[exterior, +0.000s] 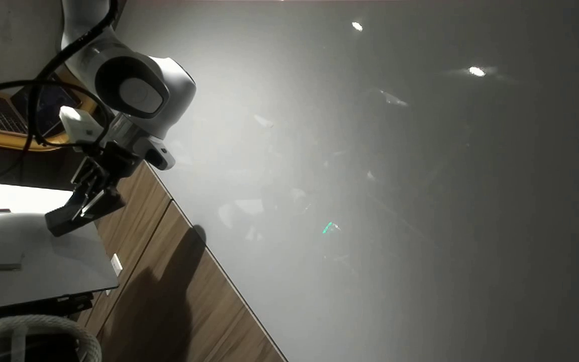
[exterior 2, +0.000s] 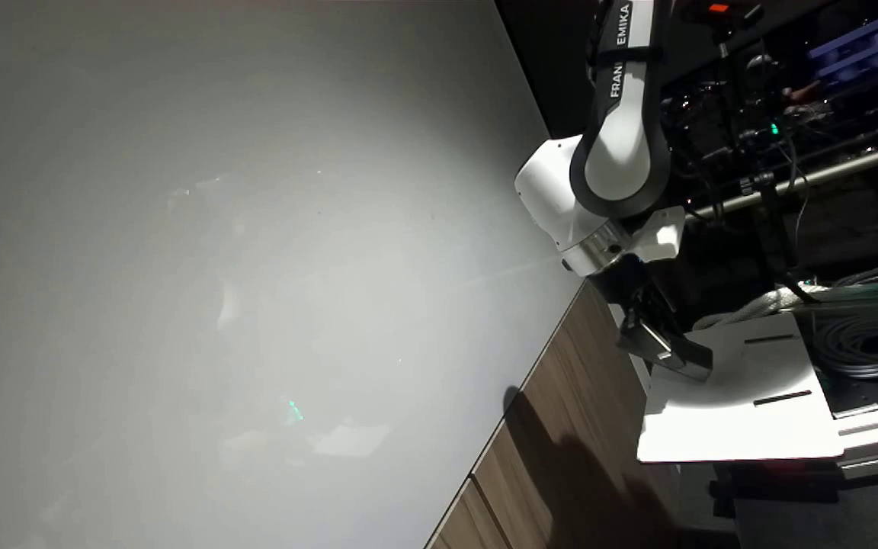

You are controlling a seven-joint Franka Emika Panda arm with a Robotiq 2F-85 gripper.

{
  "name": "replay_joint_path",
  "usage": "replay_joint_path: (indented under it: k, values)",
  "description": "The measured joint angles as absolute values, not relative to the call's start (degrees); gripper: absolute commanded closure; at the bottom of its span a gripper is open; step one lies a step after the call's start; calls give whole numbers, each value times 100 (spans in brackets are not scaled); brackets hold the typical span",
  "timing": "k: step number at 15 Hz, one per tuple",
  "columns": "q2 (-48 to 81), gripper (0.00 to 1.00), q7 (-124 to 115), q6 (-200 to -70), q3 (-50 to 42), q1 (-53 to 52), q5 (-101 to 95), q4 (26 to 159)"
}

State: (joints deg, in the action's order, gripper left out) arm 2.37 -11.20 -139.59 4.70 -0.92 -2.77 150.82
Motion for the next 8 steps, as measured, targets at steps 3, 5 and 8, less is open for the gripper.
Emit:
replay_joint_path:
  k: [3, 5, 8]
  values:
    - [274, 71, -1120, -13959, 470, -92, -277, 15082]
    - [308, 71, -1120, -13959, 470, -92, -277, 15082]
    - [359, 71, -1120, -13959, 470, -92, -277, 15080]
